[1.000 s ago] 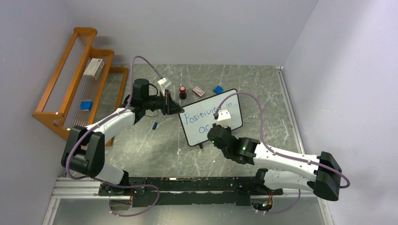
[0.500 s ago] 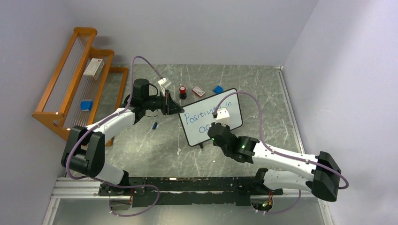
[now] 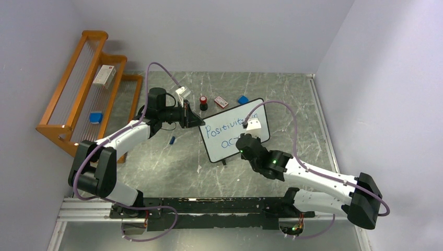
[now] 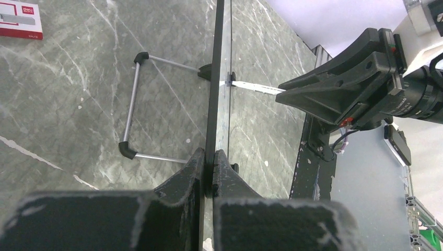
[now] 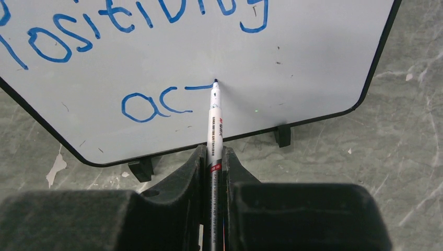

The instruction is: Write a sentence on the whiteboard

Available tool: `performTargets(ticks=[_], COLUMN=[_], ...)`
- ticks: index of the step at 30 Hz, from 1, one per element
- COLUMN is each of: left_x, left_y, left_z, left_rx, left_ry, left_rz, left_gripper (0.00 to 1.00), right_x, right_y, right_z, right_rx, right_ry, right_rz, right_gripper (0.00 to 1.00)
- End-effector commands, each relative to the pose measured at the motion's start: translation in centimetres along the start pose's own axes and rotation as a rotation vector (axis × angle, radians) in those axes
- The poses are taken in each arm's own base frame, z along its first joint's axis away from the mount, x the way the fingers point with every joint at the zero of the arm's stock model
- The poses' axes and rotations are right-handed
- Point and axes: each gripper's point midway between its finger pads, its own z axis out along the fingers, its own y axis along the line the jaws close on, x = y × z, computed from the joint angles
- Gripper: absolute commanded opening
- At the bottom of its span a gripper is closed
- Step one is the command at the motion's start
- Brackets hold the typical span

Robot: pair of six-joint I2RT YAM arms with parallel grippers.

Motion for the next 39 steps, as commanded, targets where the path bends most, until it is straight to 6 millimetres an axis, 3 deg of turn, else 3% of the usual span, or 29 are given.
performTargets(ticks=[1,21,39], left_x=[2.0,2.1,2.0], left_y=[1.8,2.1,2.1], left_z=[0.2,0.1,0.1], left_rx=[-0.069,-0.084,-0.080], left_ry=[0.055,0.070,0.069], left_rz=[-0.032,-0.024,-0.024], left_gripper=[0.05,0.05,0.05], right_x=[-0.6,-1.3,0.2], right_y=[-0.3,1.0,0.7], right_z=[-0.3,-0.3,0.2], right_rx=[-0.011,-0.073,-0.047], right_ry=[-0.032,-0.038,0.021], right_rz=[0.009,-0.009,-0.036], right_gripper=[0.00,0.00,0.00])
